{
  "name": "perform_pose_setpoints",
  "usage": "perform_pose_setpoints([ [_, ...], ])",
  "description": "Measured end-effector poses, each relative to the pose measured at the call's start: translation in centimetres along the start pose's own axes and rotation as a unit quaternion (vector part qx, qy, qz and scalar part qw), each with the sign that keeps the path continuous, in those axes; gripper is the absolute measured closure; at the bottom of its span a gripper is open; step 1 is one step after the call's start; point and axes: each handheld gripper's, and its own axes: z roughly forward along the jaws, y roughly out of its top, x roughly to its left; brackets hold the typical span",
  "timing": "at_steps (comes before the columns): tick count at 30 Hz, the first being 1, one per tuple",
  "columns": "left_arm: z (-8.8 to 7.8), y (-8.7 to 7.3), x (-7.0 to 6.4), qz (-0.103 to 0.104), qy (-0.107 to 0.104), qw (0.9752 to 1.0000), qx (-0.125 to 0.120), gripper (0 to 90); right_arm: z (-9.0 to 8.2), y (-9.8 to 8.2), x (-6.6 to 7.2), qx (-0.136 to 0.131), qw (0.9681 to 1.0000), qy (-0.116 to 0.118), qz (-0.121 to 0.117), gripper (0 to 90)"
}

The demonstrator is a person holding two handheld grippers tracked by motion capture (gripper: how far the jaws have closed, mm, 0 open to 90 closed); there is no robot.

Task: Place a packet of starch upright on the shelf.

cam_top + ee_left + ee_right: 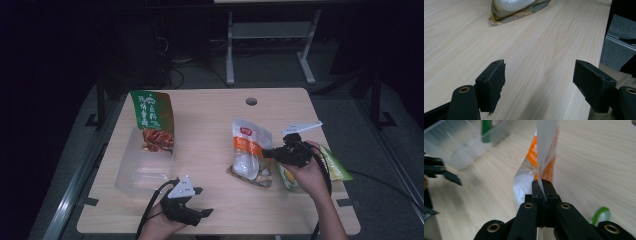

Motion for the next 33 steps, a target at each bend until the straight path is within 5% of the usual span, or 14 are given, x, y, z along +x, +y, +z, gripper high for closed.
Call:
perform_pose_setpoints([
  [10,-0.1,0.1,0.6,-0.007,0.004,0.9999,-0.008,25.5,-0.3,1.3,4.7,-0.015,0.9959,0.044,-0.078,89.7],
  [16,-0.1,0.2,0.9,-0.014,0.004,0.9998,-0.016,25.5,-0.1,1.7,6.6,-0.018,0.9921,0.075,-0.099,89.8],
  [23,-0.1,0.3,1.2,-0.022,-0.003,0.9995,-0.024,28.8,0.6,1.8,8.5,-0.024,0.9820,0.138,-0.127,89.7],
  [29,0.1,0.6,1.6,-0.030,0.002,0.9990,-0.033,36.7,1.9,1.1,9.6,0.011,0.9741,0.162,-0.157,89.6],
  [33,0.0,0.6,1.8,-0.044,-0.006,0.9980,-0.046,50.6,2.1,0.8,9.5,0.018,0.9714,0.168,-0.167,89.5],
])
